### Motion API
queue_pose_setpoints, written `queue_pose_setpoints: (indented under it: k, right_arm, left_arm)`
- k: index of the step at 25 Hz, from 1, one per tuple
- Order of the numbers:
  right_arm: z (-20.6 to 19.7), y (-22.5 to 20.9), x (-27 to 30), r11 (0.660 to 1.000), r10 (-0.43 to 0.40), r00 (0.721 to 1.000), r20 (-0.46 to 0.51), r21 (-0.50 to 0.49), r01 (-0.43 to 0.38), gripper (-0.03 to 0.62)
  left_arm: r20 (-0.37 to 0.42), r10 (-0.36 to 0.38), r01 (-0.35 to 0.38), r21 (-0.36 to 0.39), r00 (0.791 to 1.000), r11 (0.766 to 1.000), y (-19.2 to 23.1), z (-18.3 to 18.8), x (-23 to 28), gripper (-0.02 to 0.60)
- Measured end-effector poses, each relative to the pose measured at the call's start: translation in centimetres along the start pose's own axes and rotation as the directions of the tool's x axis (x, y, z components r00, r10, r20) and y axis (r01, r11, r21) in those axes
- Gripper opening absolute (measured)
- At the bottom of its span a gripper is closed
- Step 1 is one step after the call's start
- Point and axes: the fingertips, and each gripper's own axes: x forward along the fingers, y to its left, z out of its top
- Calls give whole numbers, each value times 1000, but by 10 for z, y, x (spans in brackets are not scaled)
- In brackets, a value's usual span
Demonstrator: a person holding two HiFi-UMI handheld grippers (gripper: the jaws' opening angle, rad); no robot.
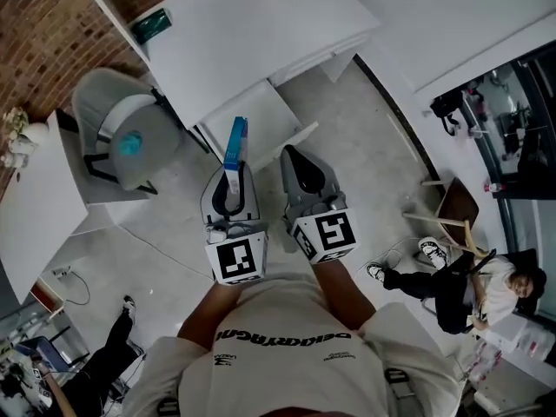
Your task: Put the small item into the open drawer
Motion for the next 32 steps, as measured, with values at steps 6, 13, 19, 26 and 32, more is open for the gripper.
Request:
queue_pose_setpoints:
  k: [6,13,19,26,32]
  right_arm:
    - [-18,-4,51,998,-67,997,-31,-1,67,-3]
    - [-44,-39,81,994,-100,989,-110,30,104,-3]
    - [-80,-60,107,994,-92,982,-162,46,101,-3]
    - [-125,-86,126,995,-76,969,-235,51,91,-2]
    - [-165,-99,140,993,-63,957,-284,75,87,-2]
  left_arm:
    - [-51,-54,53,-11,997,999,37,-19,48,72]
    - [-133,-71,71,-5,989,997,40,-55,90,72]
    - [-206,-74,75,-3,976,997,46,-99,122,72]
    - [-286,-54,64,25,957,998,51,-145,152,72]
    - [-341,-22,24,2,940,1000,65,-186,175,72]
